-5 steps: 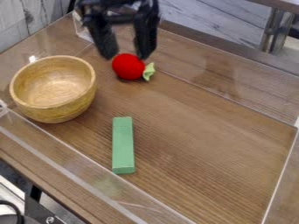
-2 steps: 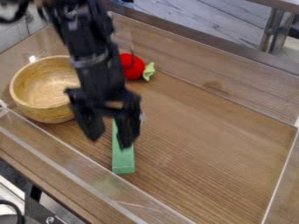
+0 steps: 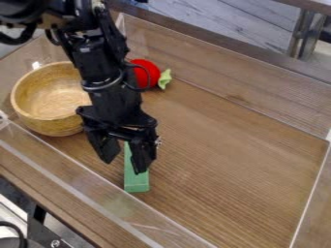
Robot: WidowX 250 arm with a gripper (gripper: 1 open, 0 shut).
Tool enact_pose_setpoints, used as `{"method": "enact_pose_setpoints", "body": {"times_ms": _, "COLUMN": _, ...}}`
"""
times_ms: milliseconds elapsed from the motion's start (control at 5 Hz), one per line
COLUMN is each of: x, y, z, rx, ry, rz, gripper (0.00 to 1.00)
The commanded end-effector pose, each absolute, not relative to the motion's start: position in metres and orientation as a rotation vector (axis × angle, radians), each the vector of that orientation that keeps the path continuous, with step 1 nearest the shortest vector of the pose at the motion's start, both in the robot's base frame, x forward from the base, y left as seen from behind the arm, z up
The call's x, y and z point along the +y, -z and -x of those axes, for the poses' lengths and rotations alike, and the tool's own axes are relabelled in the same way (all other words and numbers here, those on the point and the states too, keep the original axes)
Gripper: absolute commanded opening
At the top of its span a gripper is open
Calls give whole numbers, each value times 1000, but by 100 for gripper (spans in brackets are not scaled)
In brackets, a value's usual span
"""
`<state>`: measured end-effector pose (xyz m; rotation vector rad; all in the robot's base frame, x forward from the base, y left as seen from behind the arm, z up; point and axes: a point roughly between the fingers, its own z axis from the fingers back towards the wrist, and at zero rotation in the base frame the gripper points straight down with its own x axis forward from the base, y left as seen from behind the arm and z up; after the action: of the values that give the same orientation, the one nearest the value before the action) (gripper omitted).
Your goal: Remove the green stick from the brown bowl and put it on the table
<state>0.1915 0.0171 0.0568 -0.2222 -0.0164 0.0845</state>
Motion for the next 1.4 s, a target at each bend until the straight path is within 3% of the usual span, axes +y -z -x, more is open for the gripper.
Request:
{"method": "enact_pose_setpoints", "body": {"times_ms": 0, "x": 19, "y": -66, "z": -200, "rx": -68, "ry": -61, "rz": 213, "gripper": 100}}
{"method": "enact_pose_setpoints", "body": {"times_ms": 400, "x": 10, "y": -56, "z": -210, "rx": -106, "ry": -174, "rz": 200, "gripper": 100}}
{"method": "enact_pose_setpoints", "body": {"times_ms": 800, "x": -3, "y": -63, "z": -208, "rx": -112, "ry": -235, "rz": 176, "gripper": 100}}
{"method": "enact_pose_setpoints", "body": {"times_ms": 1200, "x": -2, "y": -45, "z": -216, "rx": -116, "ry": -182, "rz": 155, "gripper": 100}}
